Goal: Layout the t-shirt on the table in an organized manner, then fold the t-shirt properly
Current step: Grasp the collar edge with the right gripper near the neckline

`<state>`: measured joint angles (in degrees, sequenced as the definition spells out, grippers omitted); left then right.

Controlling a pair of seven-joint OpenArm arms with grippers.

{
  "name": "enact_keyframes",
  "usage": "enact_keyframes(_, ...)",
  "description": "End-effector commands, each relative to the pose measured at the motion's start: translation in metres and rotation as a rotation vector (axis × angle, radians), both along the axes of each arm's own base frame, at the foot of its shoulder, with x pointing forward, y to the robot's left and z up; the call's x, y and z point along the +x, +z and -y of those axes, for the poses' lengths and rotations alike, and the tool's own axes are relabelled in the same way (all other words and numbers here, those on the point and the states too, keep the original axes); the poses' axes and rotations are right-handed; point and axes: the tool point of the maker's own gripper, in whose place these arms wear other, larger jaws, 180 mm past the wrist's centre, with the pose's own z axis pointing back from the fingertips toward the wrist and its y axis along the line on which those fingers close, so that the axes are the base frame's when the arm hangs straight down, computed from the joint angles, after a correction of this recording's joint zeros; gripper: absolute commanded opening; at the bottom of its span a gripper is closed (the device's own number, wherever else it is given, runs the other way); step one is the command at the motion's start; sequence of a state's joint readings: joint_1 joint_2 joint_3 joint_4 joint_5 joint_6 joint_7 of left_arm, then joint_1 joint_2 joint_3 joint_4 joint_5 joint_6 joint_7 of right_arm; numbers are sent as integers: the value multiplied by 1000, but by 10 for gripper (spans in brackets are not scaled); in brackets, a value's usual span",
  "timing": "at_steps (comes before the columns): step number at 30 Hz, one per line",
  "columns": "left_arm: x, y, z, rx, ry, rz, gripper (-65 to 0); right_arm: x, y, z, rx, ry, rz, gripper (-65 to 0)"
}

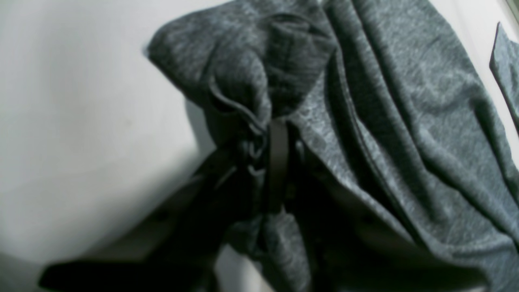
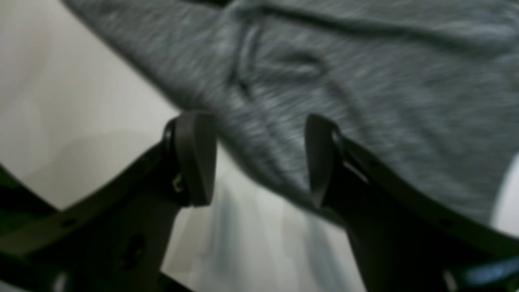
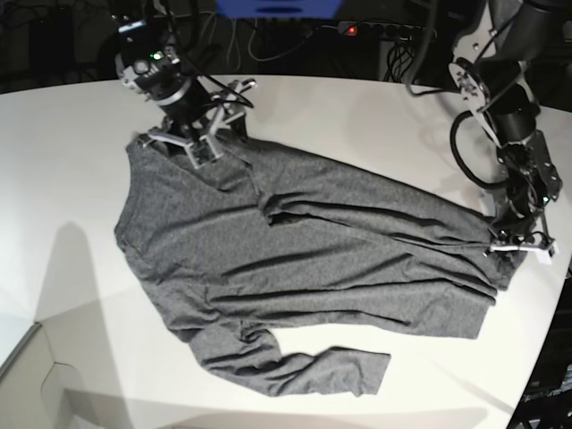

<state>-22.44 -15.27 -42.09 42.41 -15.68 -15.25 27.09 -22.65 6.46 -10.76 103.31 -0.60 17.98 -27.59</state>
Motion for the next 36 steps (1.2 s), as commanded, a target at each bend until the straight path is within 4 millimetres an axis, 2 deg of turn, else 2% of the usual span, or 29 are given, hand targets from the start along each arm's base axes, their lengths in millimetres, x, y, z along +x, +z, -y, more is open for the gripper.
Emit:
enact_keyframes(1,6,17,-18,40,17,28,-608,4,7,-4,22,4,29,-295)
enact_keyframes(7,4,17,-21,43,18,23,-613,18,17,-21,49,41,75,-295)
enact_keyframes(10,4,17,-21,44,19,20,-650,22,17,-28,51,60,77,-295)
enact_keyframes(16,5,19,-21,48,19,25,-650,16,12,-45,68,102,61,-295)
enact_keyframes(25,5,19,-22,50,19,26,-650,26,7,-44,59,103,60,-302)
enact_keyframes(28,5,19,-22,51,19,25,-650,28,8,-44,61,106,66,-371)
enact_keyframes(32,5,19,-23,54,18,24,-650,32,10,-48,62,117,74,-543)
enact_keyframes(36,4,23,-29,62,25,27,-650,35,11,-48,57,118,78,-631)
